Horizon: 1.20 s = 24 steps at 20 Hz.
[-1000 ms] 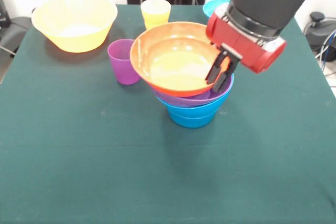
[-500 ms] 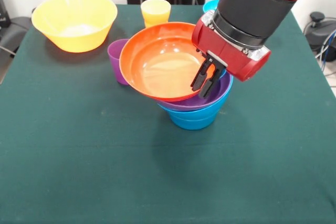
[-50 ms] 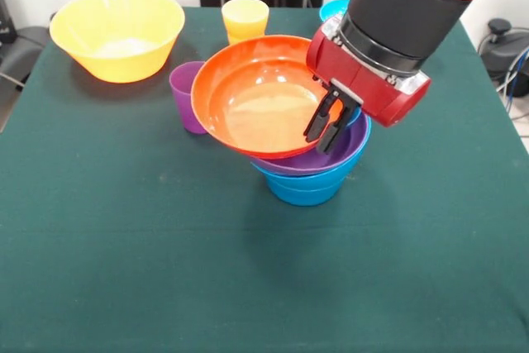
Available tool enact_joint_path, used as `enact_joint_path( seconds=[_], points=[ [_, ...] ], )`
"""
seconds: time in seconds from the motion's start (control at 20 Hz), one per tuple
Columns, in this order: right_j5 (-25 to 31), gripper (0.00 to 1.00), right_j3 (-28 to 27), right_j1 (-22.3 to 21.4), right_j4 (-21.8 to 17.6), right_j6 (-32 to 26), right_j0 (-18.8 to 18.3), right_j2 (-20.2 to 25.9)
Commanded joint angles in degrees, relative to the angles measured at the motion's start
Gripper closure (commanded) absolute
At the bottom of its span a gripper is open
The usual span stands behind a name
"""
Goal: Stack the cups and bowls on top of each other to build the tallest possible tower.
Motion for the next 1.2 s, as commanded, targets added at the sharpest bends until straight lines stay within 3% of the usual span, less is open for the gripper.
enact_joint_path(
  seconds=[0.05, 0.9, 0.95, 1.1, 1.2],
  points=[
    [-0.23, 1.00, 5.11, -2.55, -1.84, 2.83, 1.79, 5.59],
    [-2.78, 1.00, 10.85, -4.76, -0.40, 3.80, 2.98, 8.55],
    [-1.55, 0.00, 11.32, -5.09, 0.32, 3.50, 2.47, 9.62],
    [-6.89, 0.00, 12.20, -4.94, -1.35, 5.08, 3.71, 7.76],
    [-7.45, 0.00, 12.60, -5.09, -1.18, 5.95, 3.92, 7.43]
  ],
)
